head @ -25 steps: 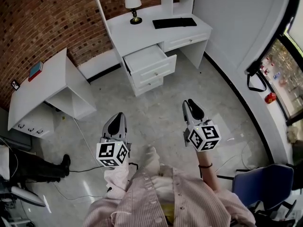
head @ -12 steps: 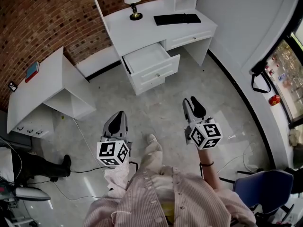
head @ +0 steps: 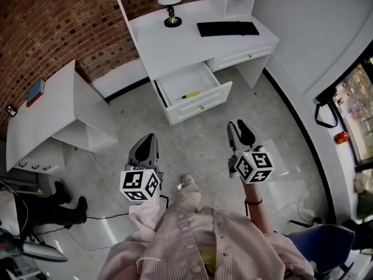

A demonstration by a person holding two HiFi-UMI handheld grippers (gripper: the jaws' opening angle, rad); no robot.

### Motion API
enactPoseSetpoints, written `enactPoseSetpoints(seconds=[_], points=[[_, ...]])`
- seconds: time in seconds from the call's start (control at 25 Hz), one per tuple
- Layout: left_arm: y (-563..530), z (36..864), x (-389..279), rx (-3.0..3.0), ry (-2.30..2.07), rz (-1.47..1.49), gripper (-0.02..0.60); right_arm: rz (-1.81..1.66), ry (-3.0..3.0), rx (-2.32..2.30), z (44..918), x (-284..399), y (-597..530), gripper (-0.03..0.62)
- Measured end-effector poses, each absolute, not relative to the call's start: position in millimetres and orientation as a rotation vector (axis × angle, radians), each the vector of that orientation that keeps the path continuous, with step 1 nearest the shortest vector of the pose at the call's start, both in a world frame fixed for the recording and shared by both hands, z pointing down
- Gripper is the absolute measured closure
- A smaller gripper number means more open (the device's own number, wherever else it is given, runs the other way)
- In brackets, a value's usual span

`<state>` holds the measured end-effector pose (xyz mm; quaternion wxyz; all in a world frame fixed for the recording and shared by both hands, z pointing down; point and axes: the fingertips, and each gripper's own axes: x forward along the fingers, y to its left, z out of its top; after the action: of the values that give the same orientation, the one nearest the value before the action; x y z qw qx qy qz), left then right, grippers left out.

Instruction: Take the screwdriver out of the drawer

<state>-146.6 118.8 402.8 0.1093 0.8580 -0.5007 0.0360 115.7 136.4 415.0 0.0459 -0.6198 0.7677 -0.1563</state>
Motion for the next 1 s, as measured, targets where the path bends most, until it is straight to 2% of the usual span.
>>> enactPoseSetpoints(seconds=[0.4, 1.0], points=[[29, 420, -158, 2.481, -1.448, 0.115, 0.583, -0.511, 2.364, -1.889, 427, 102, 42, 0.47], [-32, 449, -159, 2.426, -1.384, 0.174, 0.583, -0.553, 2.508, -1.804, 443, 79, -38, 0.47]])
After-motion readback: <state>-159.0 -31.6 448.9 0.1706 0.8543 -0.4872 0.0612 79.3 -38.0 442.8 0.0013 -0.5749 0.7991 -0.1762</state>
